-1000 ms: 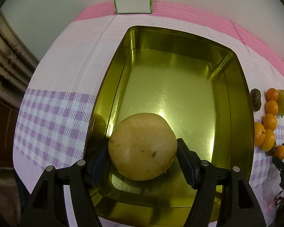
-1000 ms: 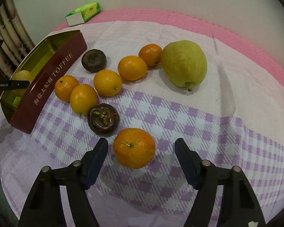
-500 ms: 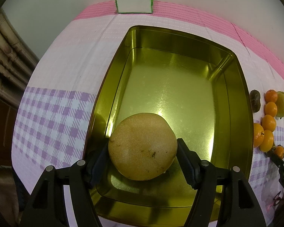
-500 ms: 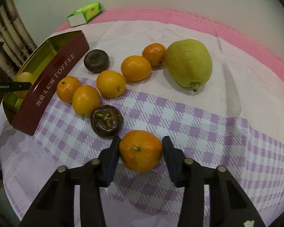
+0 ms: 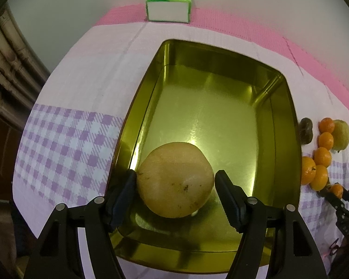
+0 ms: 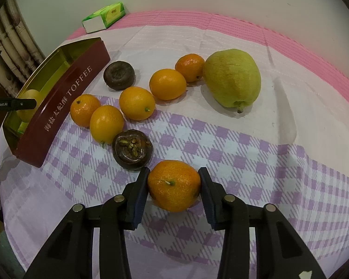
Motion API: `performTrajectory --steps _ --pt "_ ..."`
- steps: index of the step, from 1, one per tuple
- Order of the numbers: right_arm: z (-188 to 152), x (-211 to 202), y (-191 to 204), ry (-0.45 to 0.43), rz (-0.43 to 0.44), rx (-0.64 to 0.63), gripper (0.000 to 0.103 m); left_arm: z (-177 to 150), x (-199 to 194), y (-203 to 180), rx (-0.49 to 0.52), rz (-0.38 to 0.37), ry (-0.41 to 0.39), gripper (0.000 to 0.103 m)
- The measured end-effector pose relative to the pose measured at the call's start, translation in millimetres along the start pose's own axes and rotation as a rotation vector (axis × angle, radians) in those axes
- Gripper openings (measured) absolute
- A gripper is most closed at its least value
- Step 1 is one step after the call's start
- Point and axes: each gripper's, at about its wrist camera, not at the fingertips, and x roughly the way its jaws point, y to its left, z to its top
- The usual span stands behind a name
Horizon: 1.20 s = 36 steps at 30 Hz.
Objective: Organize fruits
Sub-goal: 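Carry the pale yellow fruit with the left gripper into the gold tin, then open the left gripper to release the fruit while the right gripper grasps an orange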
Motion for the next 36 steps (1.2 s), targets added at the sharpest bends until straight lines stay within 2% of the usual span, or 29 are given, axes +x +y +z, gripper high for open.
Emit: performTrajectory --steps 1,3,5,11,15,20,26,36 --pt "0 -1 0 -0.004 -0.003 0.003 0.039 -1 -4 0 0.002 0.004 -0.013 0.071" --pt "2 -3 -2 -0.011 -0.005 0.006 0.039 -1 -12 0 0.011 0.019 -0.046 0.079" --pt "5 -6 -2 -0.020 -0.012 0.011 0.039 -2 -21 -2 0.020 0.027 -0.083 0.081" --pt "17 -15 2 -0.044 -0.014 0.002 0.039 -6 -35 -1 0.027 0.064 -0.130 0.081" --pt "32 -24 18 -0.071 0.014 -0.032 0.039 -7 -46 -1 0.025 0.106 -0.181 0.081" --pt "55 -30 53 -0.100 0.070 -0.105 0.039 -8 -58 8 -0.001 0.171 -0.236 0.081" --pt "82 -31 107 -0.118 0.156 -0.196 0.039 -13 -67 26 -0.060 0.223 -0.248 0.082" --pt "93 -15 179 -0.097 0.219 -0.330 0.039 -24 -77 50 -0.157 0.234 -0.248 0.082"
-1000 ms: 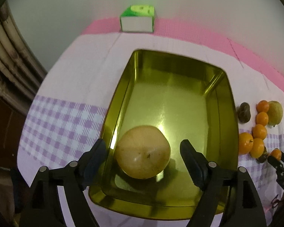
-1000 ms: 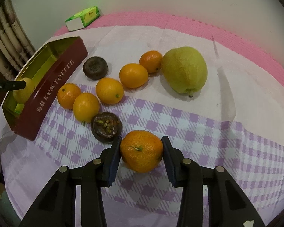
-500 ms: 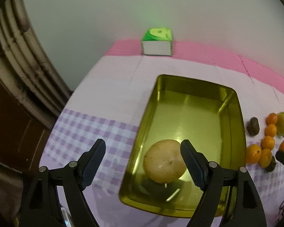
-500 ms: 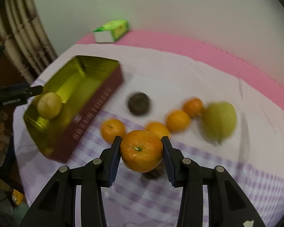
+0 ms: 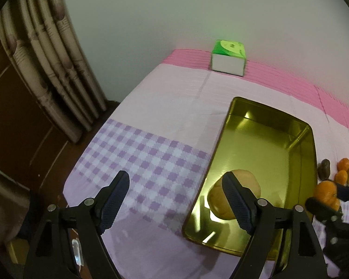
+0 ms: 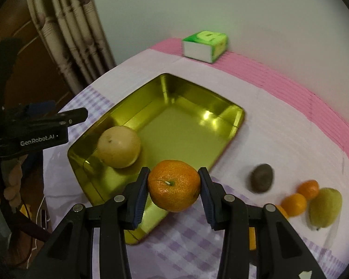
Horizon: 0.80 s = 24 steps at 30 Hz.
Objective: Organize fruits
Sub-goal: 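Open the left gripper to release the fruit while the right gripper grasps an orange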
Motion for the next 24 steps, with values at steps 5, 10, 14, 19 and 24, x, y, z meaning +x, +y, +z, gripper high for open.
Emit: performTrajectory --steps 5,10,14,19,24 --pt "2 17 16 0.043 0.008 -0.045 0.039 0 2 7 -0.024 0.010 0.005 0.082" --pt "0 34 26 0.083 0.008 -0.077 0.039 1 4 10 -0.038 0.014 0.016 0.082" --pt "-4 44 30 0.104 0.003 -0.092 0.039 1 5 12 -0.047 0.011 0.022 0.082" --pt "-9 50 37 0.120 0.005 -0.117 0.039 1 7 14 -0.060 0.012 0.033 0.082" --pt "-11 57 40 0.132 -0.007 -0.133 0.039 1 8 15 -0.065 0.011 0.036 0.082"
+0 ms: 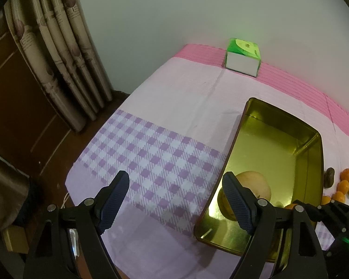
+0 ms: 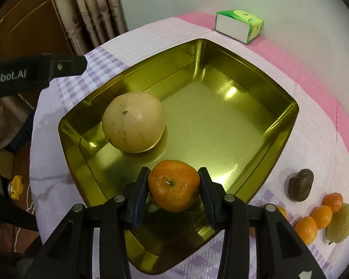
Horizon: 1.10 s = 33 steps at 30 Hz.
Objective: Organize fruits
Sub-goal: 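Open the left gripper to release the fruit while the right gripper grasps an orange, then lower the orange into the tin and open the right gripper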
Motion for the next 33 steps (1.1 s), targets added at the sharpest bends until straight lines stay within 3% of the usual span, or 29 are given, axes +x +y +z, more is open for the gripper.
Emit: performTrajectory --steps 33 --pt "1.9 -1.8 2.5 -0.010 0.015 0.007 0.040 -3.4 9.2 -0.3 -0.004 -0.006 0.033 0.082"
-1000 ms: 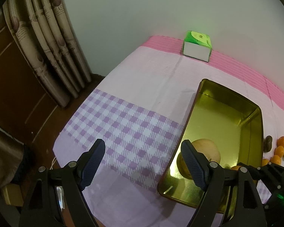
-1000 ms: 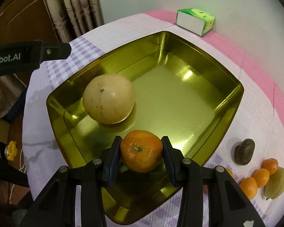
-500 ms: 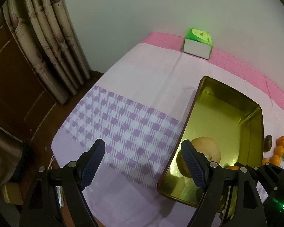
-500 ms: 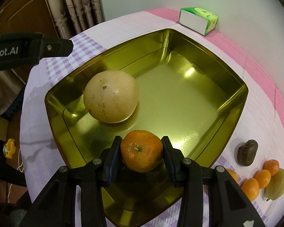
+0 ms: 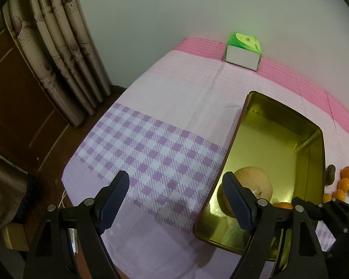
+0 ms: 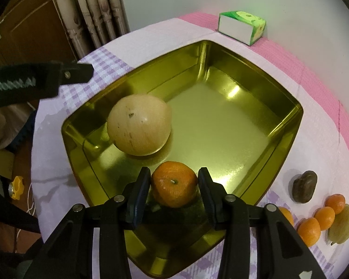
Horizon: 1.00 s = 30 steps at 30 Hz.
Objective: Organize fruits
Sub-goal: 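Lower the orange into the tin and open the right gripper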
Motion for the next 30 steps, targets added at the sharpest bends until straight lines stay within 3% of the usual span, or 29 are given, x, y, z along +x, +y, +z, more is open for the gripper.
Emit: performTrajectory --steps 18,30 --pt "-8 -54 -37 -0.129 -0.008 0.132 0.045 -1 -13 -12 0.042 -0.053 -0.043 0.082" --pt "-72 -97 -124 -0.148 -0.137 0.332 0.045 -3 -16 -25 0.099 -0.077 -0.054 0.082"
